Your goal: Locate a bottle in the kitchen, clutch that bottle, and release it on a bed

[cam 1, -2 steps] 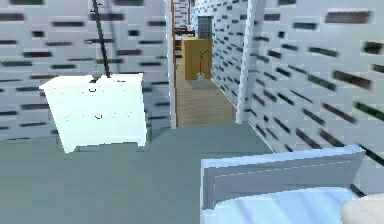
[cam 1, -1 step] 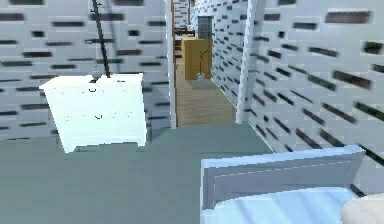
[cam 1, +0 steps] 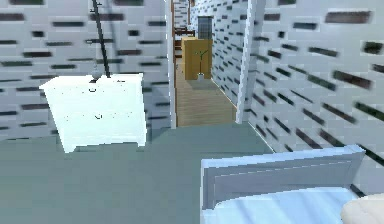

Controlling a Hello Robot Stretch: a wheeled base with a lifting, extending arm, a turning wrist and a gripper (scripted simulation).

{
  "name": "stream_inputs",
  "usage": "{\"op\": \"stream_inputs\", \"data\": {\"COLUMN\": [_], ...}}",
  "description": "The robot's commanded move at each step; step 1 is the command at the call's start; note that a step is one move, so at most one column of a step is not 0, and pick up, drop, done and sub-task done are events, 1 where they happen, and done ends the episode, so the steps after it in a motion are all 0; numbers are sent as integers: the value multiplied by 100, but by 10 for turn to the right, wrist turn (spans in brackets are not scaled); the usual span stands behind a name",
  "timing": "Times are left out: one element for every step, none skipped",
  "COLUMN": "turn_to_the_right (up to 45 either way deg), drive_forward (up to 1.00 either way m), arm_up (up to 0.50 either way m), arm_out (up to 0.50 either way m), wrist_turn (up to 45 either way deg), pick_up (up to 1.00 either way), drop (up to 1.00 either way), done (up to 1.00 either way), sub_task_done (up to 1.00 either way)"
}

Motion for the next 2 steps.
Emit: {"op": "stream_inputs", "data": {"turn_to_the_right": [0,0], "drive_forward": [0,0], "arm_up": [10,0], "arm_out": [0,-8], "wrist_turn": [0,0], "pick_up": [0,0], "drop": [0,0], "done": [0,0], "sub_task_done": [0,0]}}
